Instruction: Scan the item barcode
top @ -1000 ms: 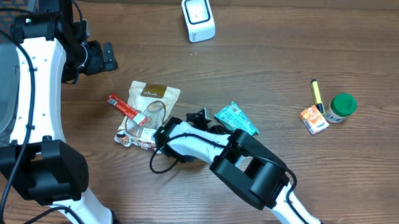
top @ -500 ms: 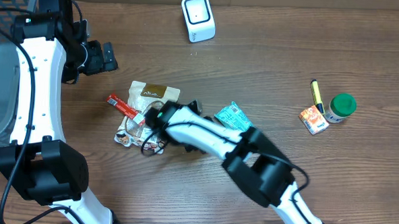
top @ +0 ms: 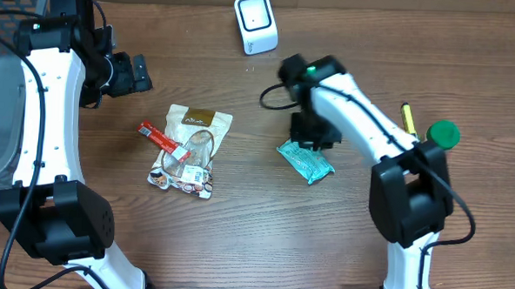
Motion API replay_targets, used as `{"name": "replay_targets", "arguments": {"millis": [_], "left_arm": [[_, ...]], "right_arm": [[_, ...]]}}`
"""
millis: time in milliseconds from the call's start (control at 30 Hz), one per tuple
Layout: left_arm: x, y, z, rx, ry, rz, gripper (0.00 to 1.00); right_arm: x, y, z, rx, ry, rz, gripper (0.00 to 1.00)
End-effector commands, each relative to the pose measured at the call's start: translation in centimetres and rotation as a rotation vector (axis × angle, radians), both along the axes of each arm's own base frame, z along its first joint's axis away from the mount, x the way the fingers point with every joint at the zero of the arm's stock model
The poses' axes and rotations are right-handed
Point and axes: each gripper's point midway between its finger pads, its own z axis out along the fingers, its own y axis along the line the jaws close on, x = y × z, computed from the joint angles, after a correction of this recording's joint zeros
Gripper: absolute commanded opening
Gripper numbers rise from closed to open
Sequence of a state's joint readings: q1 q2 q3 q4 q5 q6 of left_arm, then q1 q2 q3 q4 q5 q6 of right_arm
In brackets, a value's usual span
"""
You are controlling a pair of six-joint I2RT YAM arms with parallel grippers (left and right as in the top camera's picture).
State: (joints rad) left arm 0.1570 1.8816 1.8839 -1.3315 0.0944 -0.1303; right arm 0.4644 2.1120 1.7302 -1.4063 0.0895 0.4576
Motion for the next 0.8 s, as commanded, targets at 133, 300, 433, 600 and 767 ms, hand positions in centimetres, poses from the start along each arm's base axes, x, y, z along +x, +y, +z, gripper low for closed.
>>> {"name": "replay_targets", "arguments": {"millis": [133,300,433,600,767], "left_arm": [[0.0,-0.4,0.1,-0.003,-0.006,-0.02,1.0],[0.0,-0.4,0.1,-0.003,-0.005,-0.02,1.0],[0.0,-0.4,0.1,-0.003,-0.006,-0.02,1.0],[0.0,-0.4,0.1,-0.003,-0.006,-0.02,1.0],[0.0,-0.4,0.1,-0.003,-0.006,-0.02,1.0]], "right_arm": [[-3.4,1.0,-2.6,0.066,0.106,0.026,0.25],[-5.5,1.4,-6.3,0.066,0.122,0.044,0.25],[-6.7,1.3,-8.9,0.074,0.112,0.061,0.29],[-6.3,1.5,-9.1,0.092,0.099,0.11,0.32],[-2.9,2.7,-4.9,0.127,0.054,0.167,0.4]]}}
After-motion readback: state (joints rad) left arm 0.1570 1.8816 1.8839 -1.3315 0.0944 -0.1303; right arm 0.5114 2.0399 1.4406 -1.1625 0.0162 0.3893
